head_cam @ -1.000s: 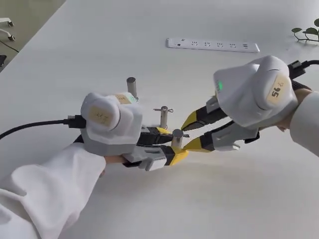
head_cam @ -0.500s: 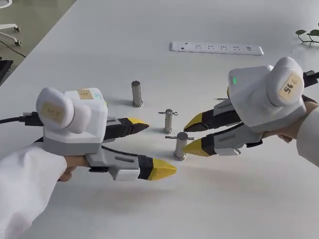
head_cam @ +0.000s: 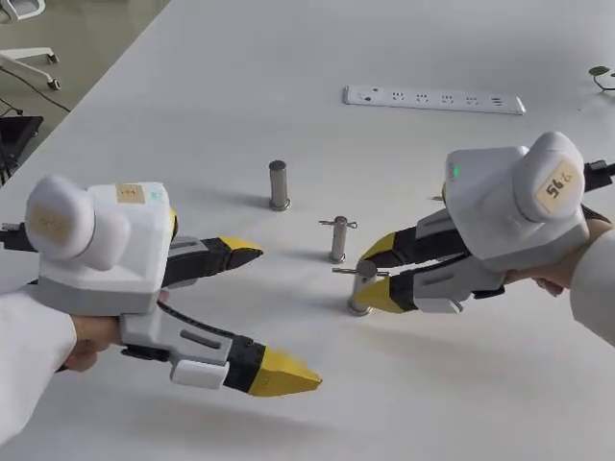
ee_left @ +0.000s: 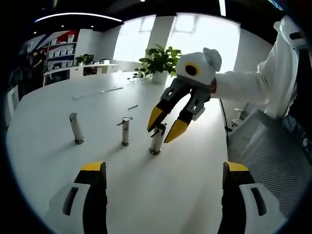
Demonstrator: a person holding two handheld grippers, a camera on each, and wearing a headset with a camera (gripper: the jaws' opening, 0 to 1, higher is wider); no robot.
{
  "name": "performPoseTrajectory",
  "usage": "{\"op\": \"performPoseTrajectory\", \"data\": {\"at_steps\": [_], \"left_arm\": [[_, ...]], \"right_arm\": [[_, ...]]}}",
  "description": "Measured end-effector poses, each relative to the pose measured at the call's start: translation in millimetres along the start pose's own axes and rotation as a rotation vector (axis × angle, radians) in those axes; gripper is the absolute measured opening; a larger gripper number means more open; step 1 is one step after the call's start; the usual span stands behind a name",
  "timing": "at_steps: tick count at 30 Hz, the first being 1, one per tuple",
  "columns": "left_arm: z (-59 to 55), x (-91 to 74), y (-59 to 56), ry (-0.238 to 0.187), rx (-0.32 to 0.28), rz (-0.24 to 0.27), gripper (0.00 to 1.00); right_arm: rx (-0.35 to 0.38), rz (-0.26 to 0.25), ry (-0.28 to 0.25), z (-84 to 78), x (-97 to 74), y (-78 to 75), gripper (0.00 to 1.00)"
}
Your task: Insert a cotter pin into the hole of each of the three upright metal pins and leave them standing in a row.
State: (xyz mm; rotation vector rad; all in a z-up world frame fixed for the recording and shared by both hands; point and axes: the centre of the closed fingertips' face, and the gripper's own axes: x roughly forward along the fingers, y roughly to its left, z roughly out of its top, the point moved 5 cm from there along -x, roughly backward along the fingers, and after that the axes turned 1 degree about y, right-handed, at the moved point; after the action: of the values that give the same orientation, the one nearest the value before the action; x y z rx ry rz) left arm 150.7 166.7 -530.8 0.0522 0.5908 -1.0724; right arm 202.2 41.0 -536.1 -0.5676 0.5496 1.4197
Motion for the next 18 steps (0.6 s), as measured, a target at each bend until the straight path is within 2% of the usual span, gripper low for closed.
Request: {"op": "performPoseTrajectory", "data": {"at_steps": [7,10,18], "left_arm": [[-6.4,-12.0,5.9,0.000,-0.022,0.049,0.99],[-7.6,-16.1,6.8,-0.004,-0.030,0.062,0.99],[-12.4,-18.2,5.7,0.007,-0.040,0.069,0.99]], "right_arm": [[0.007,0.007,-0.003,-0.2,2.6,1.2,0.15],[0.003,0.005,-0.006,-1.3,3.9,-1.0,0.09],[-0.001,0.022,-0.024,-2.6,2.6,-2.4,0.09]]}}
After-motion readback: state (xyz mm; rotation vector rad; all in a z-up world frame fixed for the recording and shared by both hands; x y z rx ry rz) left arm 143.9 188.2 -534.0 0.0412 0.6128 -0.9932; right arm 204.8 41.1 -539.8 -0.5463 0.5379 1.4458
